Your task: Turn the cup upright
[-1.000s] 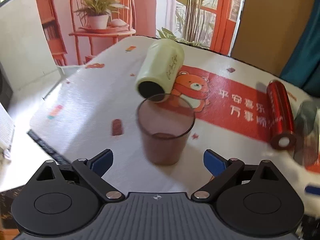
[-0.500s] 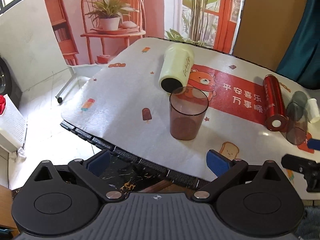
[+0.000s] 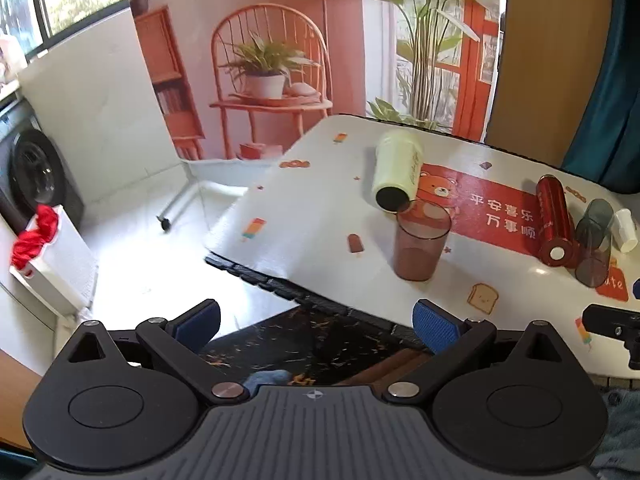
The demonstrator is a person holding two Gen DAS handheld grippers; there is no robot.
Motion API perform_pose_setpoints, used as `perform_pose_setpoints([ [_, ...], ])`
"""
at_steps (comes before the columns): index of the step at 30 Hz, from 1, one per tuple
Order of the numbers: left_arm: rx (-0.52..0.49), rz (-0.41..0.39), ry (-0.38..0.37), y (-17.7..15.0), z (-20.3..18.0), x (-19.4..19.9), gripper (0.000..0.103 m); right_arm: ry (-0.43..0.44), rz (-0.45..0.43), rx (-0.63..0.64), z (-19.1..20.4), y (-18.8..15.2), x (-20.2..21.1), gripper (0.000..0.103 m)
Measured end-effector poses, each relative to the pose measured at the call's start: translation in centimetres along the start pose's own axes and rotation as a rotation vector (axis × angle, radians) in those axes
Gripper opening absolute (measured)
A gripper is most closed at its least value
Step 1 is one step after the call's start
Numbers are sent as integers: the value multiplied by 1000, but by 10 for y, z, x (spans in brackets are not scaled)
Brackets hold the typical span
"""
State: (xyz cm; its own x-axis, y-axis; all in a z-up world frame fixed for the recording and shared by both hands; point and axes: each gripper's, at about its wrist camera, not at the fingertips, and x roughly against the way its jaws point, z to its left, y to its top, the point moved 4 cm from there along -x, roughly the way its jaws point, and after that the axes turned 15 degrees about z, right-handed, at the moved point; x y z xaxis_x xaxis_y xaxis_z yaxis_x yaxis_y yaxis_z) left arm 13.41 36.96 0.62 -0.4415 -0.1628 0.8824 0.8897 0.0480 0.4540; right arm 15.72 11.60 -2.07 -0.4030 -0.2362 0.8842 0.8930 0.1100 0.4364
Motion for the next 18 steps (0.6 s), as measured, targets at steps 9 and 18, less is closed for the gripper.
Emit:
perform_pose_setpoints([
  [9,-25,-23,1,-37,-12,23,103,-43,-60,-16,3,-29,30,103],
  [18,-18,-72,11,-50,-31,30,103,-66,-76,-23,-5,-37,33,103],
])
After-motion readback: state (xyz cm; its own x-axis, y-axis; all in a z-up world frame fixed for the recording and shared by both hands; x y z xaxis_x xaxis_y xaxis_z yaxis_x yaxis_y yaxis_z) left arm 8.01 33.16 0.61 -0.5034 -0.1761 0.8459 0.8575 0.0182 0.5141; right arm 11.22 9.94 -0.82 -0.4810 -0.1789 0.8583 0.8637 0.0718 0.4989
